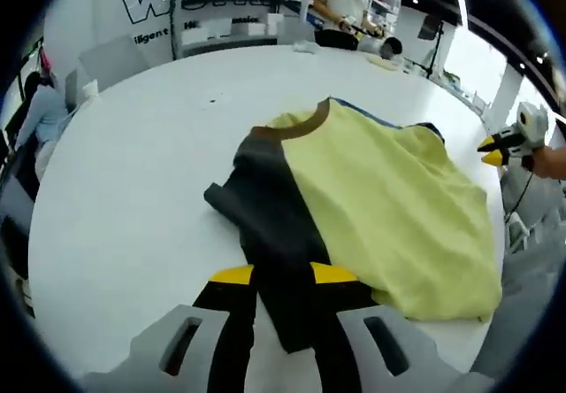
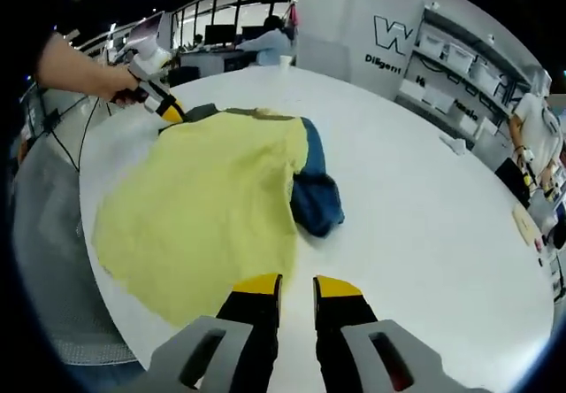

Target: Fold the garment on the visible template until the final outline fits inside the template.

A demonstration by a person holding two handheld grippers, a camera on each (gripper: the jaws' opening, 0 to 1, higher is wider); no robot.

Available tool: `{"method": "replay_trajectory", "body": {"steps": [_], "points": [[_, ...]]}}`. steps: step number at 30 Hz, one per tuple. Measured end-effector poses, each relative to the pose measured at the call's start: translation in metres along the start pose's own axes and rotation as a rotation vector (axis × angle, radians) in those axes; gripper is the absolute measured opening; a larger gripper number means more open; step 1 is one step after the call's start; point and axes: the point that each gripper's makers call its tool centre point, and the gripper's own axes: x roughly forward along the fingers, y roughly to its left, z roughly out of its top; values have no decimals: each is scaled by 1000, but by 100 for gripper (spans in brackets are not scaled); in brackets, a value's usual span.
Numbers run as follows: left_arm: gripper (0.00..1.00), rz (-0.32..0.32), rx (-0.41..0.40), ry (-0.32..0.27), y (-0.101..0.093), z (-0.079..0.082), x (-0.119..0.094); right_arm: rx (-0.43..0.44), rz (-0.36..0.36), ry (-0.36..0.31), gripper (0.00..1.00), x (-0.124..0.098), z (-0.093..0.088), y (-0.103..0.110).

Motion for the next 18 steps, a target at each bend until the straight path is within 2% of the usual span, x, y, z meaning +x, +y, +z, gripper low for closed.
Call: {"method": "replay_trajectory", "body": {"steps": [3,8,14,18], "points": [[19,6,-9,15,2,-3,1,2,14,-22,9,26,21,-13],[17,6,-15,35,0,-7,5,7,51,-34,10,64,42,-25],[14,11,-7,51,0,-9,6,9,113,-43,12,102,66,-27],[5,11,9,64,0,-10,6,28,144,-52,12,124,82,-29]]}}
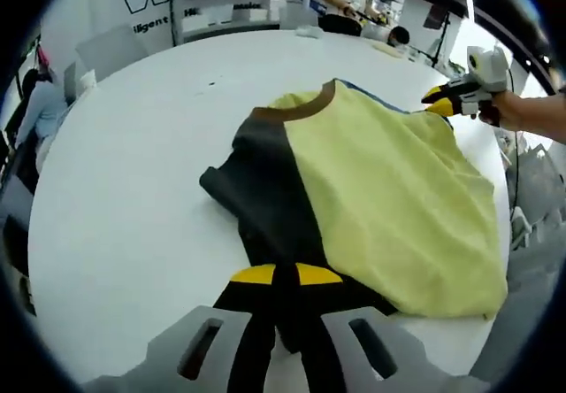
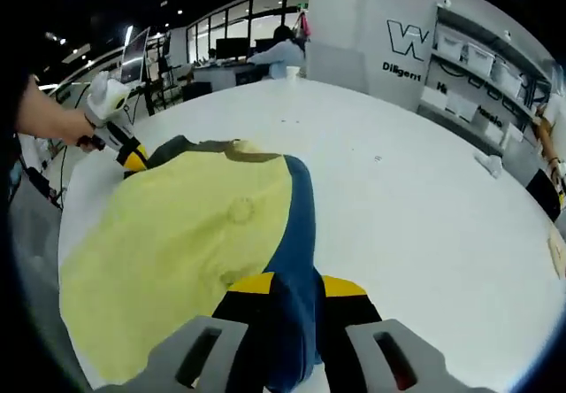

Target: Fold the garment on the visible template until the final outline fits inside the template.

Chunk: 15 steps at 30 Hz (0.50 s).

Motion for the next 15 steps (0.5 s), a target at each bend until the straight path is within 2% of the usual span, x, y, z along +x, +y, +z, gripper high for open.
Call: {"method": "replay_trajectory", "body": {"steps": [8,12,15], "points": [[4,1,10,4,0,2,2,69,81,-4,12,38,24,-2],[4,-1,17,2,0,2,1,95,112,10,10,50,28,-5],[4,-3,25,-1,1,3,0,158,159,22,10,58,28,-1]]}}
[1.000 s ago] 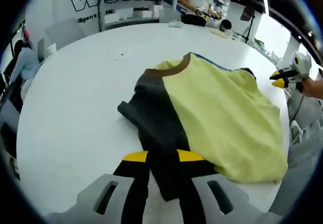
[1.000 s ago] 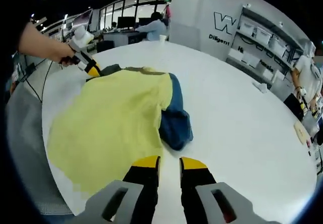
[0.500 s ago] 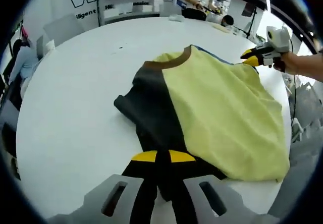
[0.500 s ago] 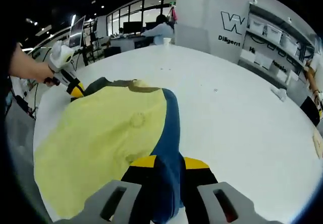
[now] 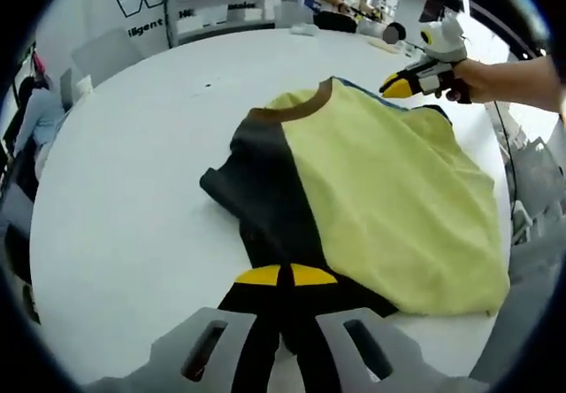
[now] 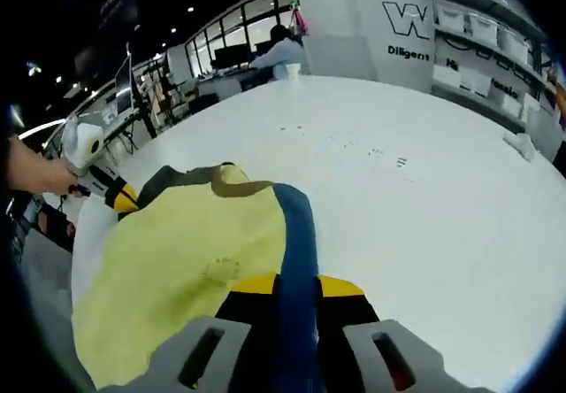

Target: Fold the garment on the visible template until the final outline fits inside the template.

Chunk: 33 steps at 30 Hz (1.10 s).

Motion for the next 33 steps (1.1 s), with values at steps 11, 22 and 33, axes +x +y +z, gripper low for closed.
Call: {"method": "replay_trajectory", "body": {"steps": [11,22,33], "points": [[3,14,-10,-16,14,4,-6,-1,36,47,0,8,-10,0],[3,45,-19,-37,30,9,-12,-28,-52,16,0,-12,-8,-14],[5,-3,8,-51,14,23,-9,4,-119,14,0,-29,-21,-21]]}}
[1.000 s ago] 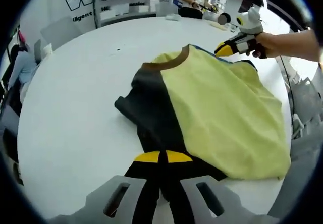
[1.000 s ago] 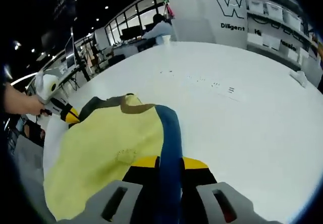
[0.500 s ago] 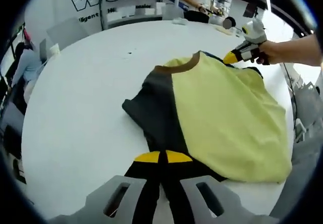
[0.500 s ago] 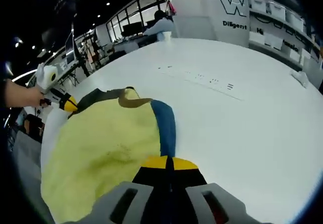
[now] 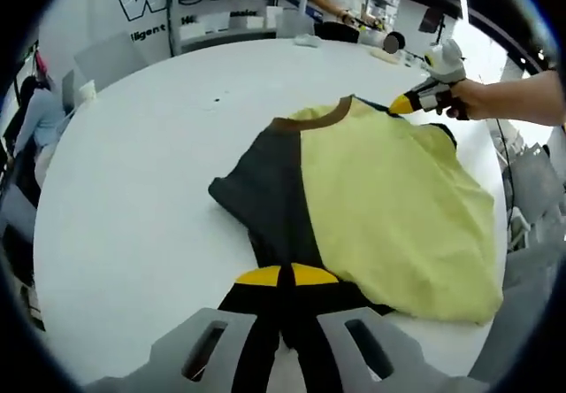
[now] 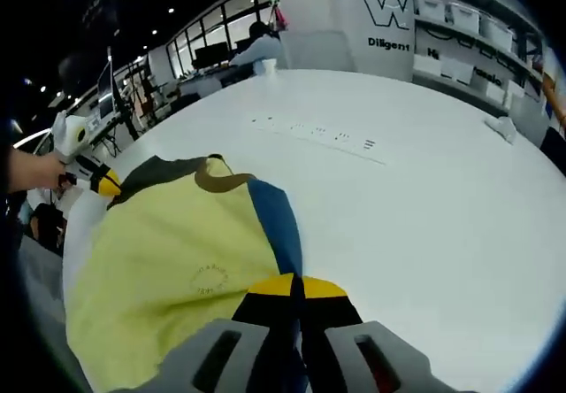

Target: Fold the garment on the visible template until the final outline fits inside the template.

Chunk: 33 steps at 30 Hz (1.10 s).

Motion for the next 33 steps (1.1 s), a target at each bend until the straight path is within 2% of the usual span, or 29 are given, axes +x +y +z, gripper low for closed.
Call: {"method": "replay_trajectory", "body": {"steps": [3,7,9,14,17,19,23,24,26,29,30,33], "points": [[8,13,-38,-12,8,2,1,17,-47,8,0,-3,-5,-12],[8,42,-89,-16,19,1,-3,26,-68,12,0,-7,-9,-21],[7,20,-138,-18,17,0,-3,30,-66,11,0,-7,-9,-22],[18,-37,-188,-5,3,-1,5,37,-65,13,0,-7,-10,-23],[13,-33,-177,23,-2,-5,11,27,-65,20,0,-5,-11,-23],[3,-19,-157,54,-2,-11,13,29,-65,22,0,-5,-12,-23],[2,-29,-163,52,-5,-11,12,31,-70,28,0,-4,-14,-25],[2,-7,-130,34,-1,-7,9,32,-71,29,0,-5,-15,-26],[2,2,-134,27,3,-4,5,33,-71,30,0,-5,-15,-26],[3,53,-134,66,15,-12,3,35,-70,29,0,-6,-15,-25],[4,57,-137,69,15,-13,3,34,-70,28,0,-6,-15,-25],[19,28,-230,81,8,-17,6,30,-70,28,0,-7,-16,-24]]}}
